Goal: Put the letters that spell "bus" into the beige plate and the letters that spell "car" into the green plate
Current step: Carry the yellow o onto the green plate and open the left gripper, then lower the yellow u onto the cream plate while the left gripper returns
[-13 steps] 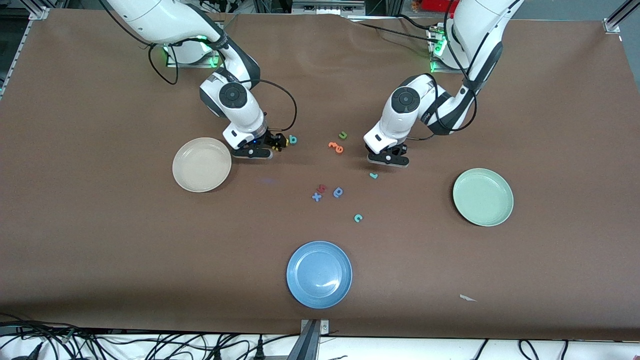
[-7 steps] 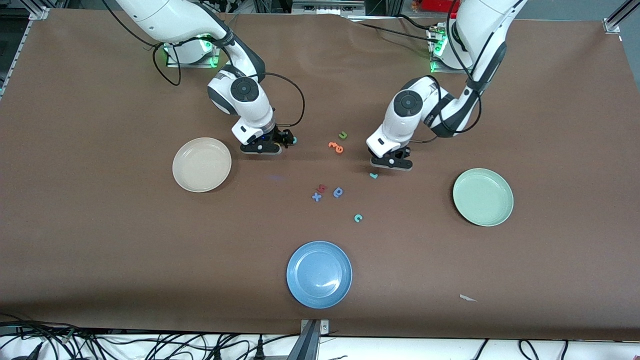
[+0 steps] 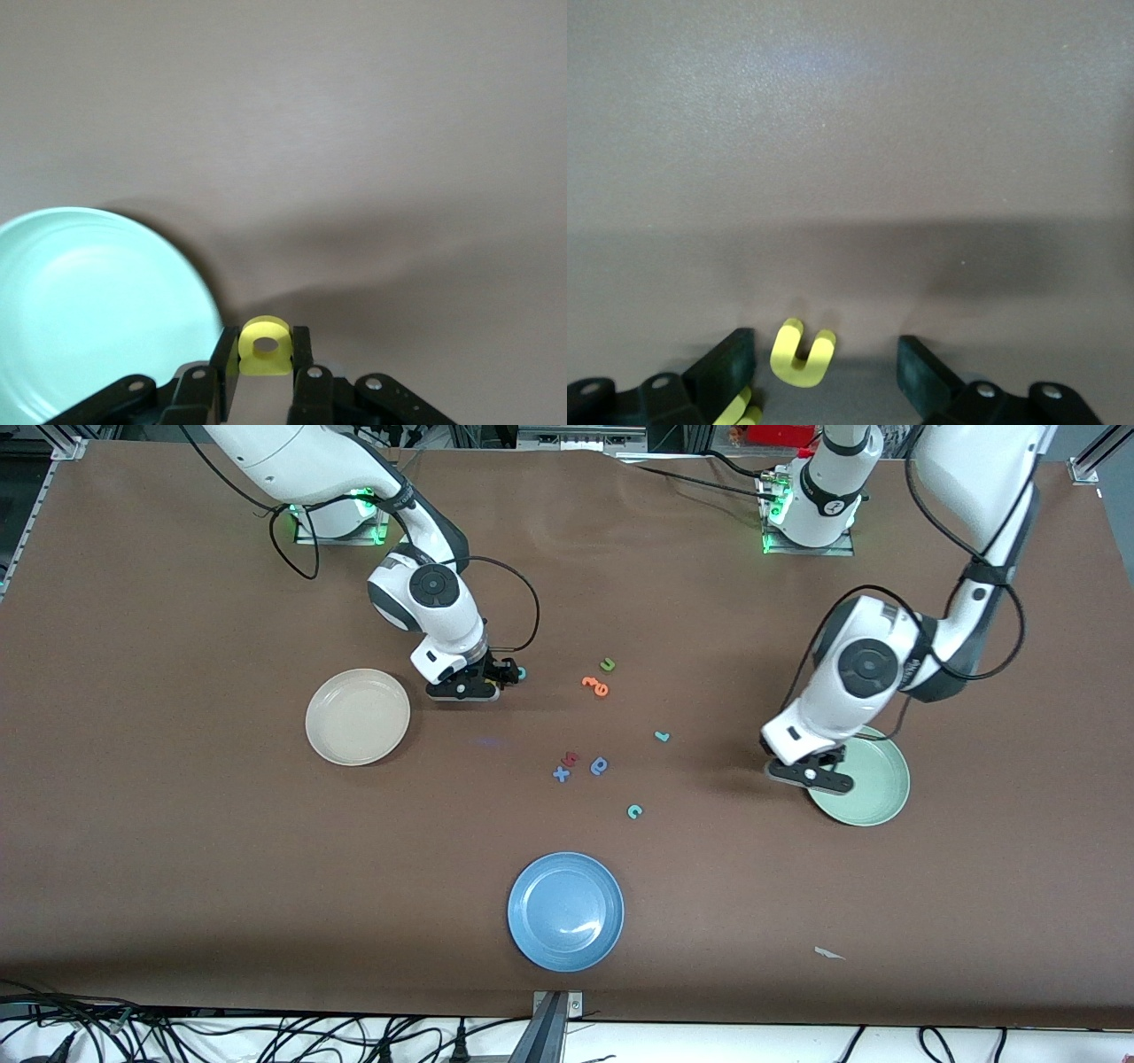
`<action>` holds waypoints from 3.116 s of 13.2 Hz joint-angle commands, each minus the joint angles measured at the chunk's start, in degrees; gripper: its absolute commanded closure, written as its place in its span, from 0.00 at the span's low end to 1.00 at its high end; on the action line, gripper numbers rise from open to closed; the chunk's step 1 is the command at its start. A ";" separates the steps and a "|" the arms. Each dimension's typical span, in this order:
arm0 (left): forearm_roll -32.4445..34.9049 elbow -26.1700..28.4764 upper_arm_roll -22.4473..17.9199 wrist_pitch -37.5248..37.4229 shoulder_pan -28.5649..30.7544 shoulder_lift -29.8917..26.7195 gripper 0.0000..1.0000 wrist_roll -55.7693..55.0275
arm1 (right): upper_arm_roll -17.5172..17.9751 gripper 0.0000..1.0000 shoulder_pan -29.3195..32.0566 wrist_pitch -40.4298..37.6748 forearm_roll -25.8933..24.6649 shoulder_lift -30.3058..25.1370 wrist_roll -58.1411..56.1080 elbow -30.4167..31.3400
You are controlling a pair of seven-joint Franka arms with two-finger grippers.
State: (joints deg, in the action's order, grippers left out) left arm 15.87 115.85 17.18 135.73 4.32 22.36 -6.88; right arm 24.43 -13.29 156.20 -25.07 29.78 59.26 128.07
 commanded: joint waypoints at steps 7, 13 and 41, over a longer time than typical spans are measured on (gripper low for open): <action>1.62 -2.74 0.75 -0.38 11.59 4.01 0.17 20.41 | -0.88 0.71 -0.51 0.69 -2.62 2.30 1.30 -0.90; -8.20 -2.74 7.58 -0.91 9.75 3.48 0.00 7.98 | -0.88 0.83 -0.16 0.16 -2.97 0.37 0.95 -0.81; 2.06 -6.87 10.42 6.30 -9.94 17.10 0.25 -61.94 | 4.31 0.00 22.87 -8.01 1.78 -18.00 -27.97 10.09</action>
State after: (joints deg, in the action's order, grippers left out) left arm 15.77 108.52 27.85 141.54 -5.25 39.50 -66.79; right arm 27.66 8.39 148.07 -24.58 12.40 32.67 137.49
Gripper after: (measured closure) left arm 0.194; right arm 0.731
